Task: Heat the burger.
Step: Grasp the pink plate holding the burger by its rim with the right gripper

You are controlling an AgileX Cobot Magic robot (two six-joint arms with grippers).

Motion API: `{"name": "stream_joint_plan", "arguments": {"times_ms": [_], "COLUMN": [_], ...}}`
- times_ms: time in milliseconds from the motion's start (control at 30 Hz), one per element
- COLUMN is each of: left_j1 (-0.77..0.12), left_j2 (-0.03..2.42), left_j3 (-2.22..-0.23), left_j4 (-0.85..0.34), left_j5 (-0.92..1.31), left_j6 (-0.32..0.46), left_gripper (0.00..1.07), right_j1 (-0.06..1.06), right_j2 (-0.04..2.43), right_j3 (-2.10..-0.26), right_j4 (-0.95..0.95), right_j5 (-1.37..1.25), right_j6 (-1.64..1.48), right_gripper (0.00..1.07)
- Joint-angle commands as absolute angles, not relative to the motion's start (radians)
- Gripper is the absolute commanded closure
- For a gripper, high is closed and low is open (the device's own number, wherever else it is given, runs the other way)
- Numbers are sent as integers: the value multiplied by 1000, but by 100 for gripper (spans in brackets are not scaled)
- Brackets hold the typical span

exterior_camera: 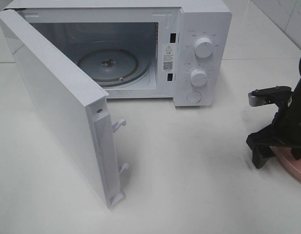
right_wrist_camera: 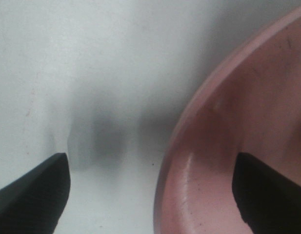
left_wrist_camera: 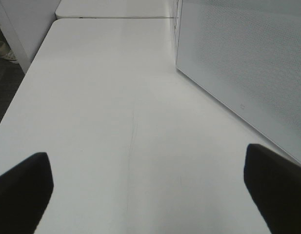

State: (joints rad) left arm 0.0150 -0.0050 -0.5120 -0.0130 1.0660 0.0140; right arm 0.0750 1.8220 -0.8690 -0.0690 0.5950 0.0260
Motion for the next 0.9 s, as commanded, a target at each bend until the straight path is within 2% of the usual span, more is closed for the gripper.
{"name": "stream_joint_plan", "arguments": {"times_ms": [33, 233, 267, 333, 367, 400, 467, 500, 567, 600, 633, 667, 700, 767, 900], "left_j1": [17, 17, 17, 17, 17, 17, 17, 17, 17, 17, 17, 17, 17, 17, 17], "left_j2": [-21, -21, -21, -21, -21, -21, -21, -21, -21, -21, -21, -21, -21, -21, -21], "left_j3": [-517, -517, -517, -517, -517, -517, -517, -517, -517, -517, -517, -517, -517, -517, -517], "left_j4": [-13, -13, -13, -13, -13, -13, -13, -13, -13, -13, -13, -13, -13, -13, -13], "left_j5": [1070, 1070, 1070, 1070, 1070, 1070, 1070, 1070, 1070, 1070, 1070, 1070, 1070, 1070, 1070], "left_j6": [13, 13, 13, 13, 13, 13, 13, 13, 13, 13, 13, 13, 13, 13, 13], "left_gripper": [4, 4, 4, 4, 4, 4, 4, 4, 4, 4, 4, 4, 4, 4, 4], "right_j1": [69, 69, 69, 69, 69, 69, 69, 69, 69, 69, 69, 69, 69, 70, 70], "right_j2": [1832, 1844, 1844, 1844, 1846, 1846, 1852, 1852, 1856, 1856, 1859, 1860, 1860, 1861, 1861], "right_j3": [-870, -870, -870, -870, -870, -870, -870, -870, -856, -856, -849, -849, -849, -849, -849], "right_j4": [-67, -67, -67, -68, -68, -68, -70, -70, -71, -71, -71, -69, -69, -69, -70], "right_j5": [590, 587, 587, 588, 589, 589, 592, 592, 589, 589, 587, 591, 591, 598, 606], "right_j6": [28, 28, 29, 32, 35, 35, 44, 44, 51, 51, 50, 51, 51, 46, 46], "right_gripper": [23, 31, 36, 39, 46, 46, 60, 60, 75, 75, 87, 91, 91, 107, 107]}}
